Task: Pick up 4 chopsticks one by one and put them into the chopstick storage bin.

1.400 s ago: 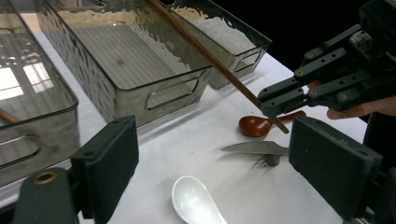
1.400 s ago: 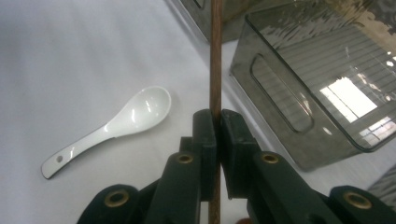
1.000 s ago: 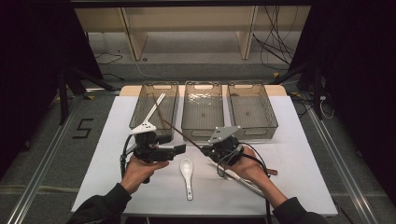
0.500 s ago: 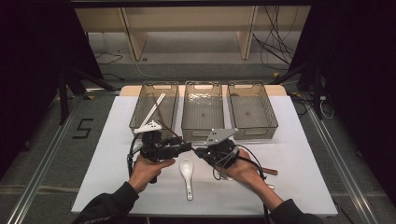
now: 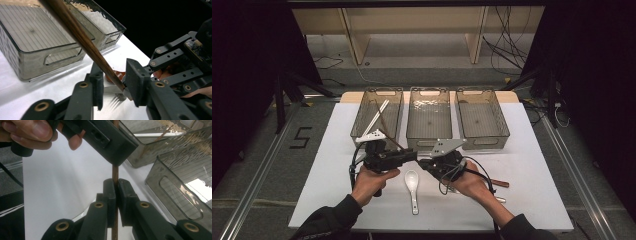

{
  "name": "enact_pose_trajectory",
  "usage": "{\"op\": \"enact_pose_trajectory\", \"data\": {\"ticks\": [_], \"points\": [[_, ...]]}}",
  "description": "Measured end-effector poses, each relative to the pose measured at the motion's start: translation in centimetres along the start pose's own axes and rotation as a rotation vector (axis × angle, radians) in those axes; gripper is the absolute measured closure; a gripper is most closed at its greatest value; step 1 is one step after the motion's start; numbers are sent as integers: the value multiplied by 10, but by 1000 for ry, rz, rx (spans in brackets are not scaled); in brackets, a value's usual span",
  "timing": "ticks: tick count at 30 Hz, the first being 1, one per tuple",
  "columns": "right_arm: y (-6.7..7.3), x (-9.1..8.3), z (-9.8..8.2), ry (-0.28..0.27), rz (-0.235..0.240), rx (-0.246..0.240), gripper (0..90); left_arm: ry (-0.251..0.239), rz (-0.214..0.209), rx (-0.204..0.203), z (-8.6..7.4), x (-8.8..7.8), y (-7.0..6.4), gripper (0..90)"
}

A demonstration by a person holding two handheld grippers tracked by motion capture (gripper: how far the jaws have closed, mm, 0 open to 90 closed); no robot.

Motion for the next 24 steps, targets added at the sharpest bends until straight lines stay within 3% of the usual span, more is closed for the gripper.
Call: {"op": "enact_pose_trajectory", "data": {"ticks": [13,18,24], "points": [[2,0,1,-19,-3,-3,855,-15,-64,-75,4,-2,-3,833],[1,-2,3,-42,4,9,840,-5,-62,-50,11,-6,-3,838],[-5,-13,0,-31,0,36,694,-13,-35,-82,30,-19,12,838]]}}
Point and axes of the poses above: each handheld gripper's, and its own axes: x roughly forward along the jaws, z roughly out of its top, y roughly to its left, the point moved 5 cm from there along x, roughly forward along the jaws, and after that the axes turned 8 degrees about -y, right-handed, at the moved point
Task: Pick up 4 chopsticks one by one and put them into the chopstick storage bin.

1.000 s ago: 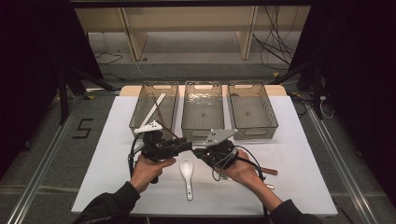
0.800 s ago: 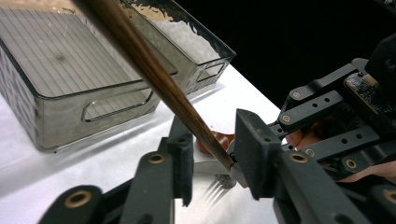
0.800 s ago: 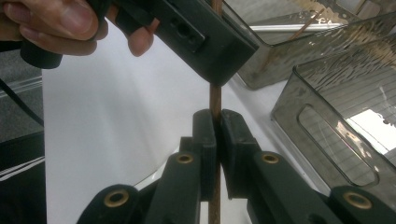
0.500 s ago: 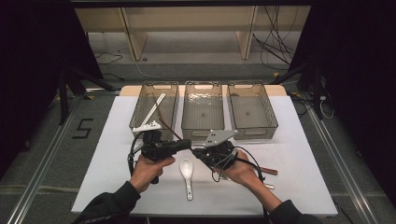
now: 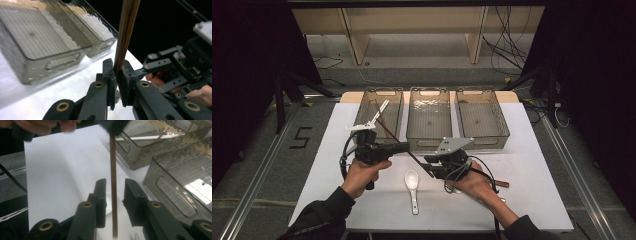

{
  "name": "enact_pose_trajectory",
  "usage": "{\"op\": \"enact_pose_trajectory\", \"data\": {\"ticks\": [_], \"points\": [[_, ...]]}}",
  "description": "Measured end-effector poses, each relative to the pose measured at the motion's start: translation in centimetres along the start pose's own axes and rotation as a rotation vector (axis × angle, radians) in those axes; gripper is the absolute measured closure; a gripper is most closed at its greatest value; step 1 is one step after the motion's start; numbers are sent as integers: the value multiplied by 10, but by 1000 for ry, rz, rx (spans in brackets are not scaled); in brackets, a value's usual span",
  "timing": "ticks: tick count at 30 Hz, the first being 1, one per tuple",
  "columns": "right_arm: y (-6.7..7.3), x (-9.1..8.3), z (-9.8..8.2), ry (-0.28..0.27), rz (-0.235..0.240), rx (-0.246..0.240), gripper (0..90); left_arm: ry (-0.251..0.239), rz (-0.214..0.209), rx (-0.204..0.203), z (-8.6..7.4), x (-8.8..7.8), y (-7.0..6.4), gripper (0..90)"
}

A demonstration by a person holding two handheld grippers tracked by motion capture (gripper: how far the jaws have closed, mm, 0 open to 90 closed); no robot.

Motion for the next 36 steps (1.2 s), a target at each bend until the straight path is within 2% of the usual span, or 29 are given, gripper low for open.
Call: {"op": "enact_pose_trajectory", "data": {"ticks": [1,8,10,14,19,26,36], "points": [[-1,-2,-1,1,-6,9,658,2,3,-10,3,-3,2,838],[-14,-19,-10,30,-56,60,486,-22,49,3,23,-19,18,837],[-18,-22,-15,57,-59,83,421,-31,70,10,28,-24,22,837],[-26,-31,-23,79,-94,122,361,-51,101,16,39,-33,30,836],[-39,-42,-31,97,-124,162,324,-79,124,7,51,-43,41,835],[-55,-54,-47,142,-170,197,301,-81,159,8,62,-50,51,835],[-56,-58,-50,144,-174,199,302,-80,215,4,86,-56,68,834]]}}
Point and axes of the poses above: each handheld gripper's, and its own axes: x roughly forward along the jaws, z roughly out of its top, y roughly to its left, the point moved 5 cm from there along x, roughly forward along the jaws, and after that the axes turned 8 degrees about -y, right-handed, at the moved point
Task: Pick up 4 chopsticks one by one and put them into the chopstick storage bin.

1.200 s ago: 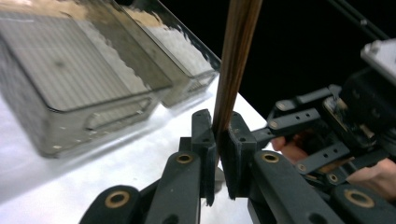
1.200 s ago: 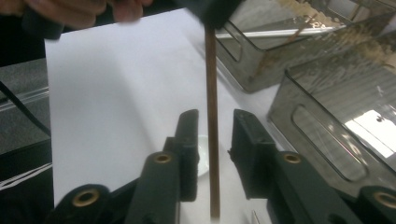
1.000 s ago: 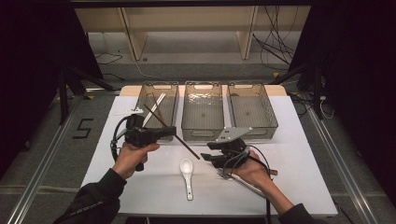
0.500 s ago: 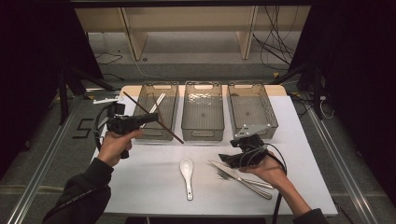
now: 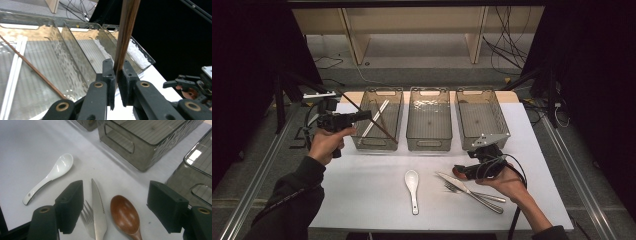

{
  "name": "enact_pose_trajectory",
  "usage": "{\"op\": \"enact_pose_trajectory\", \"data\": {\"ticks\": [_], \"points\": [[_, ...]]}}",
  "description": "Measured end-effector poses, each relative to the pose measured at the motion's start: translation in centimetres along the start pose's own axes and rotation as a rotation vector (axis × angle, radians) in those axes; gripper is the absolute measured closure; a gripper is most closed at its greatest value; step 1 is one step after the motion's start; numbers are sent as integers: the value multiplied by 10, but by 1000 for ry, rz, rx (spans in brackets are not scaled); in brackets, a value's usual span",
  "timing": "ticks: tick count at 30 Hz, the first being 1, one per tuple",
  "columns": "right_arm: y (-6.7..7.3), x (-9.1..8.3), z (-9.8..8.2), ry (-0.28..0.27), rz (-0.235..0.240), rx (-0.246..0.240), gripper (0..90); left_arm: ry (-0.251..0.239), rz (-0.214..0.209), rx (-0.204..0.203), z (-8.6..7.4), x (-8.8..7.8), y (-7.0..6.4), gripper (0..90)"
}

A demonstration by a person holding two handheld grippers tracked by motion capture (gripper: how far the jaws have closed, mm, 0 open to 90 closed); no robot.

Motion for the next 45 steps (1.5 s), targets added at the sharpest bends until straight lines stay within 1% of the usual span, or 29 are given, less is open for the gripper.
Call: {"op": "enact_pose_trajectory", "data": {"ticks": [4,7,8,13,18,30,34,38,45], "points": [[1,0,0,1,3,-6,303,6,28,-6,10,4,9,834],[1,0,0,1,4,-5,303,23,59,7,13,9,15,833],[1,0,0,2,4,-5,303,29,68,5,14,10,18,833],[2,1,0,2,7,-7,303,51,98,-19,13,21,30,832],[2,1,0,3,10,-9,303,73,118,-32,8,30,37,830],[3,1,0,5,11,-11,304,125,156,-40,-1,45,47,827],[3,1,0,5,11,-12,303,136,162,-44,-3,49,48,827],[3,1,0,4,11,-12,304,153,175,-39,-6,51,51,826],[3,1,0,5,12,-11,304,175,189,-33,-7,55,52,824]]}}
Point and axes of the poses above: each handheld gripper's, and its own axes: x roughly forward along the jaws, z roughly out of its top, y roughly to its left, the point moved 5 cm from there along x, roughly forward along the jaws, and after that the axes turned 8 degrees about -y, right-handed, at the moved point
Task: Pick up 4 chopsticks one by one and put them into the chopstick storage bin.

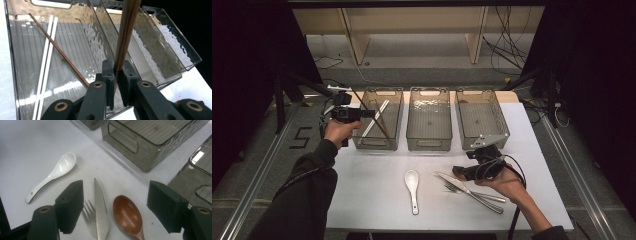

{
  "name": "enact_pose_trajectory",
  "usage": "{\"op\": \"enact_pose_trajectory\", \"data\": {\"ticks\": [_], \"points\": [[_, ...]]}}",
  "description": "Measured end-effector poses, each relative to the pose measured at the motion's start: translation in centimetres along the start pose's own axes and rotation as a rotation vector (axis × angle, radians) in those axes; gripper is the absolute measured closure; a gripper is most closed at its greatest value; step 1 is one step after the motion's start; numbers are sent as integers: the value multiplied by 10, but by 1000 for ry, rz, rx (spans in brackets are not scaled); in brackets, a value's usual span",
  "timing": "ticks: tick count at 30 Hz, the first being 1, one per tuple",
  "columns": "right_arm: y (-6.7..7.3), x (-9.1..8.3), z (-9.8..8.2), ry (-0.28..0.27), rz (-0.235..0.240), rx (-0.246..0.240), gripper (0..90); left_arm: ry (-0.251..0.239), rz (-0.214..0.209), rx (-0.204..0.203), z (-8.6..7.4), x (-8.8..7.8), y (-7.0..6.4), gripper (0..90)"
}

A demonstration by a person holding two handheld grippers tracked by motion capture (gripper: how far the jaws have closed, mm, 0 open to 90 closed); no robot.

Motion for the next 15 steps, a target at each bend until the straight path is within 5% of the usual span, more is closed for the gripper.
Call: {"op": "enact_pose_trajectory", "data": {"ticks": [15], "points": [[0,0,0,0,1,-2,303,42,66,17,4,16,3,799]]}}
Point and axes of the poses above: each handheld gripper's, and its own axes: x roughly forward along the jaws, z roughly out of its top, y roughly to its left, the point moved 5 cm from there along x, roughly forward along the jaws, and after that the axes turned 8 degrees about -y, right-handed, at the moved point
